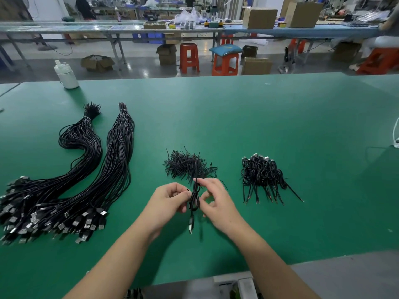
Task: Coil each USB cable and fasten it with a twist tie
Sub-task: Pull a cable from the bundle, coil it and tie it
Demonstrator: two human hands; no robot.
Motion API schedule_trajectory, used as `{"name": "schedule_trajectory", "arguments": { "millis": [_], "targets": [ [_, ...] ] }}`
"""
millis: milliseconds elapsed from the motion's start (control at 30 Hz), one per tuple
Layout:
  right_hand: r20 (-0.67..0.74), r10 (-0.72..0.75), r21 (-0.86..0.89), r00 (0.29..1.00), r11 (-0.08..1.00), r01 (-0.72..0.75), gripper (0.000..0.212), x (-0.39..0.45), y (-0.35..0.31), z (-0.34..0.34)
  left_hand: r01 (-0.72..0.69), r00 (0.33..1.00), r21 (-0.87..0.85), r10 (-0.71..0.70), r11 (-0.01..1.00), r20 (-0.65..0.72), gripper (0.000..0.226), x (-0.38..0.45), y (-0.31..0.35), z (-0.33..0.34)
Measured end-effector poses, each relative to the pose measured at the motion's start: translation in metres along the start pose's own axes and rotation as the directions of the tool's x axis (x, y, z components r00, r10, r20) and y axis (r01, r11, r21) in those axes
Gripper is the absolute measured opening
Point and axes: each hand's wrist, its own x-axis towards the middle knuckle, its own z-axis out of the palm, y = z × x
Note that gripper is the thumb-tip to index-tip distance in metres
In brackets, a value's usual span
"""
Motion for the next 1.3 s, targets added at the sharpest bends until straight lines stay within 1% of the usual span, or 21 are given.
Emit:
{"name": "schedule_trajectory", "arguments": {
  "millis": [67, 133, 200, 300, 367, 433, 467, 533, 567, 600, 633, 700, 733, 767, 800, 833, 933, 1033, 1167, 1233, 1300],
  "targets": [
    [-0.028, -0.072, -0.079, 0.997, 0.994, 0.07, 0.06, 0.0, -0.001, 0.0, 0.041, 0.999, -0.059, -0.04, 0.997, 0.027, 0.013, 0.0, 0.0, 0.0],
    [0.001, -0.149, -0.115, 0.989, 0.982, 0.148, 0.072, 0.0, -0.002, 0.0, 0.123, 0.991, -0.148, -0.112, 0.981, 0.078, 0.014, 0.001, 0.0, 0.0],
    [0.016, -0.206, -0.215, 0.978, 0.955, 0.205, 0.065, -0.001, -0.004, 0.0, 0.201, 0.977, -0.233, -0.177, 0.951, 0.123, 0.016, 0.001, 0.0, -0.001],
    [-0.054, -0.23, -0.366, 0.972, 0.91, 0.195, 0.042, 0.0, -0.003, 0.0, 0.226, 0.971, -0.268, -0.193, 0.937, 0.142, 0.014, 0.001, 0.002, -0.002],
    [-0.027, -0.225, -0.401, 0.974, 0.895, 0.196, 0.034, 0.0, -0.002, -0.002, 0.195, 0.976, -0.238, -0.165, 0.952, 0.141, 0.012, 0.0, 0.003, -0.004],
    [0.042, -0.181, -0.349, 0.983, 0.919, 0.185, 0.021, 0.001, -0.003, -0.003, 0.131, 0.985, -0.166, -0.11, 0.977, 0.13, 0.011, 0.0, 0.003, -0.006],
    [0.061, -0.135, -0.307, 0.989, 0.94, 0.147, 0.015, 0.0, -0.005, -0.003, 0.078, 0.991, -0.106, -0.066, 0.991, 0.112, 0.011, 0.0, 0.003, -0.007],
    [0.066, -0.026, -0.2, 0.997, 0.979, 0.039, 0.021, 0.0, -0.008, -0.003, -0.083, 0.996, 0.116, 0.078, 0.99, 0.049, 0.013, 0.0, 0.002, -0.008],
    [0.072, 0.034, -0.125, 0.997, 0.992, -0.025, 0.026, 0.001, -0.01, -0.001, -0.184, 0.982, 0.275, 0.185, 0.944, 0.022, 0.015, 0.0, 0.0, -0.007],
    [0.086, 0.099, -0.023, 0.991, 0.995, -0.097, 0.03, 0.001, -0.013, 0.001, -0.286, 0.951, 0.429, 0.31, 0.857, 0.015, 0.018, 0.0, -0.002, -0.006],
    [0.106, 0.163, 0.093, 0.981, 0.981, -0.173, 0.032, 0.001, -0.015, 0.003, -0.385, 0.897, 0.556, 0.441, 0.737, 0.037, 0.019, -0.001, -0.004, -0.005],
    [0.154, 0.279, 0.27, 0.948, 0.911, -0.312, 0.034, 0.001, -0.019, 0.004, -0.532, 0.741, 0.75, 0.644, 0.393, 0.189, 0.018, -0.002, -0.007, -0.005],
    [0.179, 0.32, 0.307, 0.93, 0.88, -0.362, 0.035, 0.001, -0.02, 0.003, -0.565, 0.668, 0.797, 0.686, 0.214, 0.289, 0.019, -0.001, -0.009, -0.006],
    [0.201, 0.345, 0.318, 0.917, 0.862, -0.394, 0.036, 0.001, -0.02, 0.002, -0.585, 0.604, 0.808, 0.704, 0.075, 0.373, 0.021, 0.0, -0.011, -0.008],
    [0.219, 0.359, 0.32, 0.907, 0.852, -0.414, 0.037, 0.001, -0.019, 0.002, -0.597, 0.563, 0.802, 0.71, -0.004, 0.422, 0.022, 0.001, -0.013, -0.009],
    [0.231, 0.366, 0.32, 0.901, 0.847, -0.426, 0.038, 0.001, -0.019, 0.002, -0.601, 0.541, 0.799, 0.718, -0.034, 0.438, 0.022, 0.001, -0.013, -0.011],
    [0.261, 0.343, 0.342, 0.902, 0.841, -0.419, 0.041, 0.0, -0.022, 0.003, -0.591, 0.534, 0.806, 0.75, 0.003, 0.389, 0.02, 0.001, -0.013, -0.01],
    [0.275, 0.263, 0.36, 0.925, 0.863, -0.353, 0.036, -0.003, -0.024, 0.003, -0.61, 0.554, 0.78, 0.778, 0.138, 0.296, 0.008, -0.002, -0.007, -0.005],
    [0.289, 0.237, 0.483, 0.928, 0.801, -0.354, 0.031, -0.003, -0.025, 0.001, -0.582, 0.673, 0.69, 0.731, 0.431, 0.111, 0.005, -0.006, -0.002, -0.001],
    [0.295, 0.215, 0.492, 0.931, 0.801, -0.341, 0.031, -0.003, -0.023, 0.0, -0.517, 0.732, 0.642, 0.681, 0.566, -0.011, 0.019, -0.006, -0.003, 0.0],
    [0.299, 0.202, 0.482, 0.933, 0.812, -0.33, 0.03, -0.003, -0.019, -0.001, -0.449, 0.775, 0.609, 0.625, 0.654, -0.099, 0.03, -0.003, -0.005, -0.001]
  ]
}}
